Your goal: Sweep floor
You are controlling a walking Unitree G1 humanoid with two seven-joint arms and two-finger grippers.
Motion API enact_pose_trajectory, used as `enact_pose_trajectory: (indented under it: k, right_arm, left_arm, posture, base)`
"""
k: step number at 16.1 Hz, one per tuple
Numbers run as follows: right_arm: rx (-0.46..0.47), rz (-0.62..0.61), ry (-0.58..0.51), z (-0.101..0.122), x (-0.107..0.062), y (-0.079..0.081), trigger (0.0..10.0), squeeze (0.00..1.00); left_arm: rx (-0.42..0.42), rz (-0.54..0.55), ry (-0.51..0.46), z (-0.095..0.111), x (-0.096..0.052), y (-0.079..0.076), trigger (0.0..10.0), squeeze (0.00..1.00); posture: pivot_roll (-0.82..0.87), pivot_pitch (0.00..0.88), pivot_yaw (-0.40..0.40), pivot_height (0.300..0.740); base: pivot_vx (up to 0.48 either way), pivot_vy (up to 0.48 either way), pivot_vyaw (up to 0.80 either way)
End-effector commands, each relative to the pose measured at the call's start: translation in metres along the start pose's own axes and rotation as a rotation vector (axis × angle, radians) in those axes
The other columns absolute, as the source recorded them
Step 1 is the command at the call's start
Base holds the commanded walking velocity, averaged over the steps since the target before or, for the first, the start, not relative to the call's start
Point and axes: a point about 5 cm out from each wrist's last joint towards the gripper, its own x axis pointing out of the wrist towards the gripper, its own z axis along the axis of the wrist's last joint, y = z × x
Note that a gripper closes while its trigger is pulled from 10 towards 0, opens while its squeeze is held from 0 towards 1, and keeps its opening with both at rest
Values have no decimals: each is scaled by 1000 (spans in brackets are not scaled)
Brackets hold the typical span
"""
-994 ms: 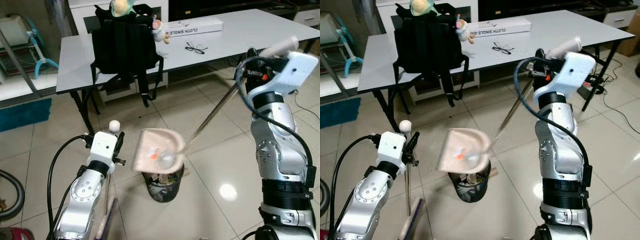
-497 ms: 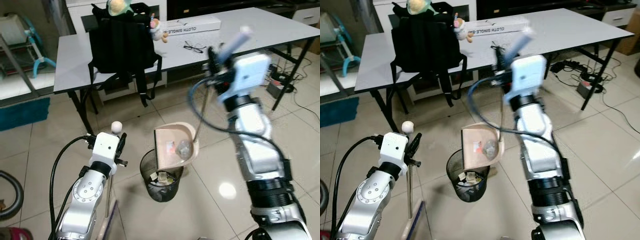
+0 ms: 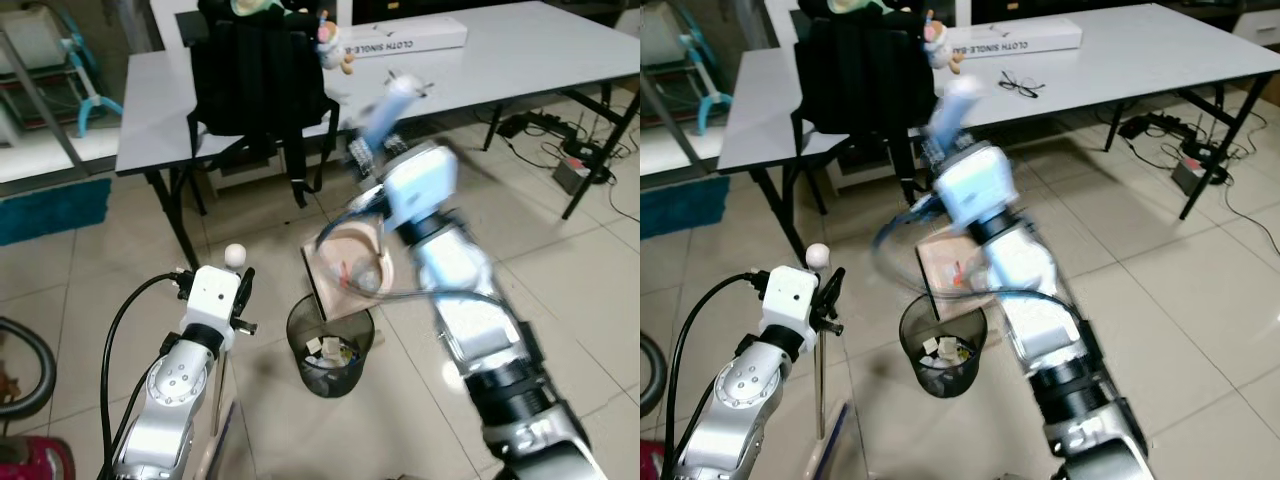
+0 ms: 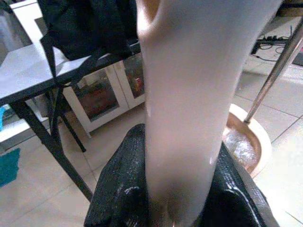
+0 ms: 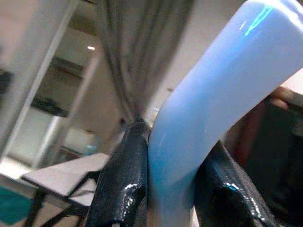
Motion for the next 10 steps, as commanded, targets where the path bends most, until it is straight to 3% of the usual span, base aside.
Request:
enact_pose_trajectory:
  k: [1,4,10]
  right_arm:
    - [-40,45,-71,9,1,7,10000,0]
    - [-102,152,-109,11,-3,23,10000,0]
    - [-137,197,-140,10,-6,28,10000,0]
  left_arm:
    - [16,4,-11,3,-1,2,10000,0]
    - [13,-1,-10,2,-1,1,10000,0]
    - [12,-9,-7,1,0,0,10000,0]
  posture:
    - [-76,0,63,740]
    - [-79,0,63,740]
    - [-81,0,62,740]
  base:
    - [0,0,0]
    - [0,0,0]
    - [0,0,0]
